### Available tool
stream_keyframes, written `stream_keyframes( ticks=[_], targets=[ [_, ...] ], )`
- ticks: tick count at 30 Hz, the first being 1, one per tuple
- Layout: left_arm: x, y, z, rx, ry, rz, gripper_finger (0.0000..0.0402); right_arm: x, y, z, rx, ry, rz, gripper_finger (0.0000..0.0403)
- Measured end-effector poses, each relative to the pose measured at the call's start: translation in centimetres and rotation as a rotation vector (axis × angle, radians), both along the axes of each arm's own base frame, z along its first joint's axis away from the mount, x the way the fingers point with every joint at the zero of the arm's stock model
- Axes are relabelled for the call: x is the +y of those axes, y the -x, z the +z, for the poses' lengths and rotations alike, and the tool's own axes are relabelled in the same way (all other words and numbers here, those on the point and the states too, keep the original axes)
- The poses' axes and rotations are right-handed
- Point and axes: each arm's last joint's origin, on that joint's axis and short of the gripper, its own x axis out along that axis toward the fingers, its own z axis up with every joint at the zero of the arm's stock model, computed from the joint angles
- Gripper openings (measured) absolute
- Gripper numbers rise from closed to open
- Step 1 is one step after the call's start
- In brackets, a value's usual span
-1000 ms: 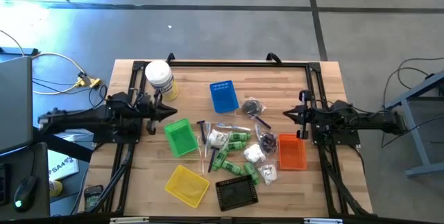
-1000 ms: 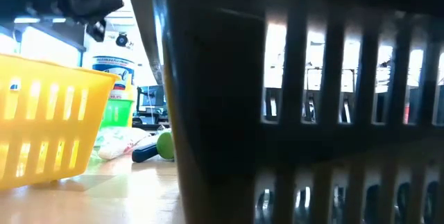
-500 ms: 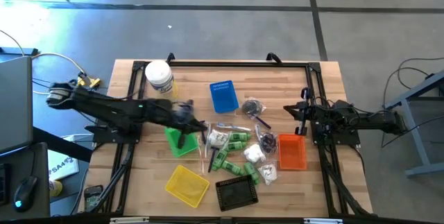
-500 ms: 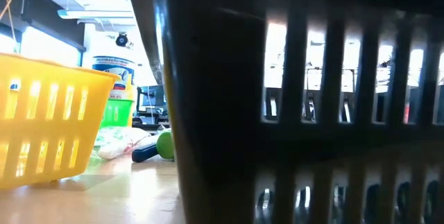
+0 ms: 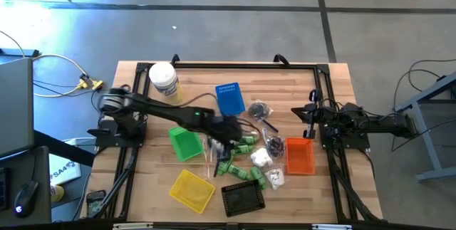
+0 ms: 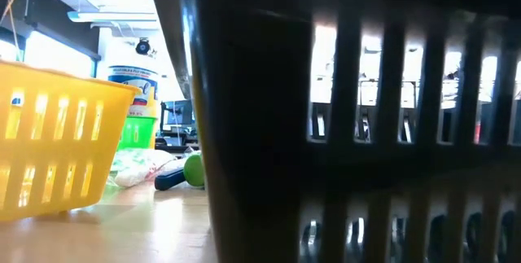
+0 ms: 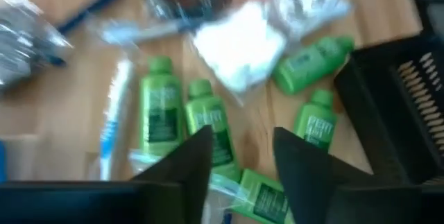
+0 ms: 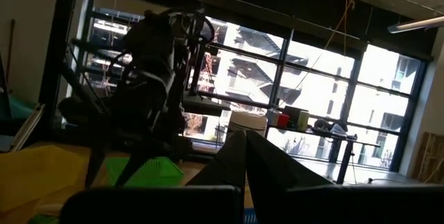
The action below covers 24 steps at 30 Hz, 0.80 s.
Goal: Pick & Place Travel size toiletries
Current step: Put the shampoo bottle into the blue bin
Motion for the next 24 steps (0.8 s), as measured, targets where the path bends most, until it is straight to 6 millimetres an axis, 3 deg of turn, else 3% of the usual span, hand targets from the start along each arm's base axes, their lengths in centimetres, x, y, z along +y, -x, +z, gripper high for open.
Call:
stream_keyframes(
  ticks=[4,8,18,24],
  targets=[
    [-0.3,-2.0,-1.8,0.101,0.018,-0.019,0.0222,0.0,0.0,0.0,0.0,-0.026,0.01,0.0003],
    [-0.4,-3.0,-3.0,0.159,0.01,-0.016,0.0251,0.0,0.0,0.0,0.001,-0.028,0.011,0.0003],
    [-0.4,-4.0,-6.3,0.23,-0.012,0.047,0.0254,0.0,0.0,0.0,-0.006,-0.064,0.021,0.0003],
    [-0.2,-4.1,-6.7,0.237,-0.058,0.092,0.0253,0.0,0.0,0.0,-0.011,-0.064,0.02,0.0003]
  ],
)
